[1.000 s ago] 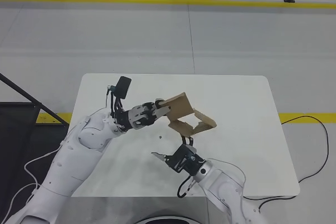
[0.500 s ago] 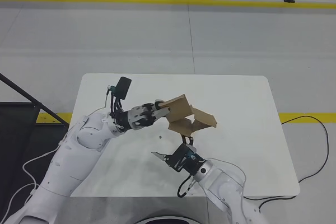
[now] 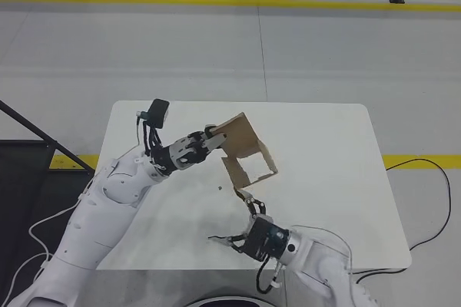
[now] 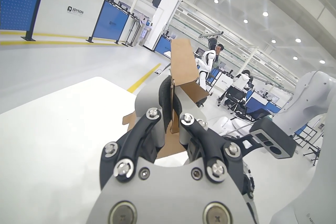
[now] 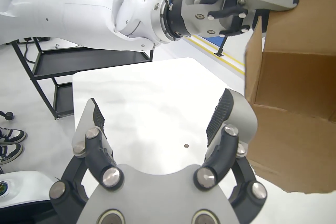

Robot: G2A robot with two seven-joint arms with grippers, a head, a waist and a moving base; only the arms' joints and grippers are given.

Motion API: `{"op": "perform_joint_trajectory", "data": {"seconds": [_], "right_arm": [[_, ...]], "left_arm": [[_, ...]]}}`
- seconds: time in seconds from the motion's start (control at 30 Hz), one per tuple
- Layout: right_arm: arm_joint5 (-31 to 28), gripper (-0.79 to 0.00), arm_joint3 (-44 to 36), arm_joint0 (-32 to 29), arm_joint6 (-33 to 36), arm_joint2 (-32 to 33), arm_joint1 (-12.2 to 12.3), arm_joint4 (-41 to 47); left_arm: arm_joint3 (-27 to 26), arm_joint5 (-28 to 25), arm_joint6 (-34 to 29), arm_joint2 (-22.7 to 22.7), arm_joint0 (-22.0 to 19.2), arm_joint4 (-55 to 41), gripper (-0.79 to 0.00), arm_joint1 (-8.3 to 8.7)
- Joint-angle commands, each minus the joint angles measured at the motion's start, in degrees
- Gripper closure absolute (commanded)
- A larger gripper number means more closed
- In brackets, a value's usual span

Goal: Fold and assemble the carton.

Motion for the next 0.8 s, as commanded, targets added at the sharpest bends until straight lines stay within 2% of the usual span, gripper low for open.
{"op": "perform_joint_trajectory", "data": {"seconds": [0.0,0.1,0.27,0.4,0.57,0.77], "right_arm": [[-0.4,-0.785,-1.9,-2.1,-1.3,1.5,0.4,-0.9],[1.5,-0.785,-5.3,-6.0,-3.9,4.3,1.0,-2.8],[9.5,-0.785,-9.8,-12.6,-7.7,8.8,1.6,-4.9],[14.5,-0.785,-11.4,-15.2,-8.8,11.2,1.6,-4.0],[18.7,-0.785,-12.5,-15.3,-5.5,12.9,1.4,-1.2],[18.4,-0.785,-13.7,-12.2,4.1,14.2,1.3,4.5]], "left_arm": [[-0.1,0.4,0.2,0.0,0.1,0.6,0.0,-0.05],[-0.2,0.7,0.3,0.0,0.1,1.1,0.0,-0.12],[-0.1,0.9,0.0,0.1,0.2,1.5,0.0,-0.19],[-0.1,0.9,-0.9,0.4,0.1,2.0,0.0,-0.2],[-0.1,1.0,-1.8,0.4,0.1,2.4,0.0,-0.17],[-1.1,1.3,-2.1,0.0,0.4,4.3,0.0,-0.1]]}}
